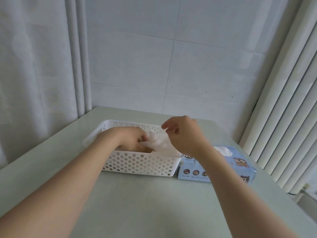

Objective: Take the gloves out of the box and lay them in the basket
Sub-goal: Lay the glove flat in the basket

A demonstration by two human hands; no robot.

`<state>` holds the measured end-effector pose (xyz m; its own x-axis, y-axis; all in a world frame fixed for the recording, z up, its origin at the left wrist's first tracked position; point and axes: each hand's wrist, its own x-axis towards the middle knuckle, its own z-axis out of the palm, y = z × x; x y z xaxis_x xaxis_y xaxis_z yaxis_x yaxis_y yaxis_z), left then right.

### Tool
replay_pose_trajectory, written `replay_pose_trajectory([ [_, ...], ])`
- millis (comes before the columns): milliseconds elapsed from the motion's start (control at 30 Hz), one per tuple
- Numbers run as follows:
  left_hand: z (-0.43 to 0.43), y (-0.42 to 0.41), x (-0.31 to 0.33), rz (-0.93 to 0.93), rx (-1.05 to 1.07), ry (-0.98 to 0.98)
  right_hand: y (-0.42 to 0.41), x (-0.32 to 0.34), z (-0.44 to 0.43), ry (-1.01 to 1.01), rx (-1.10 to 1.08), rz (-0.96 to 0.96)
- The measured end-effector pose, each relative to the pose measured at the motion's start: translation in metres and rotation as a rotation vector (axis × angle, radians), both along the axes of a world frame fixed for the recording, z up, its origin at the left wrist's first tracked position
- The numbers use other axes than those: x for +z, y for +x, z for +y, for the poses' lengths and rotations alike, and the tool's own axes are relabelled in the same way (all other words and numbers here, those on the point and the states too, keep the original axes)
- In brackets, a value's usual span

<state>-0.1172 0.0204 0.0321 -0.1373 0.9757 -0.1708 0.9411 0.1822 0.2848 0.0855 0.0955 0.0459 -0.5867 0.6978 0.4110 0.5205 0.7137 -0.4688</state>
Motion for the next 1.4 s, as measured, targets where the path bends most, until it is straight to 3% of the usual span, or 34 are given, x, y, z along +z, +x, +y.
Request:
replay_pose_trajectory([
  [133,0.003,0.033,0.009,-0.059,0.025,0.261,0.027,-0.019,0.008,0.02,-0.157,0.202],
  [300,0.009,0.087,0.001,-0.146,-0.161,0.551,0.059,-0.035,0.025,-0.019,-0.269,0.155],
  [367,0.011,0.108,-0.006,-0.049,-0.234,0.642,0.067,-0.038,0.029,0.0,-0.302,0.089],
  [467,0.015,0.129,-0.025,0.262,-0.293,0.742,0.079,-0.038,0.033,0.05,-0.373,-0.088],
  [600,0.017,0.142,-0.05,0.622,-0.335,0.716,0.091,-0.034,0.037,0.03,-0.407,-0.134],
  [867,0.02,0.142,-0.059,0.693,-0.331,0.72,0.101,-0.051,0.045,0.335,-0.412,-0.2],
  [1100,0.022,0.141,-0.06,0.704,-0.333,0.708,0.1,-0.068,0.054,0.575,-0.425,0.084],
  [1400,0.023,0.139,-0.057,0.683,-0.336,0.688,0.085,-0.056,0.036,0.425,-0.302,0.581],
])
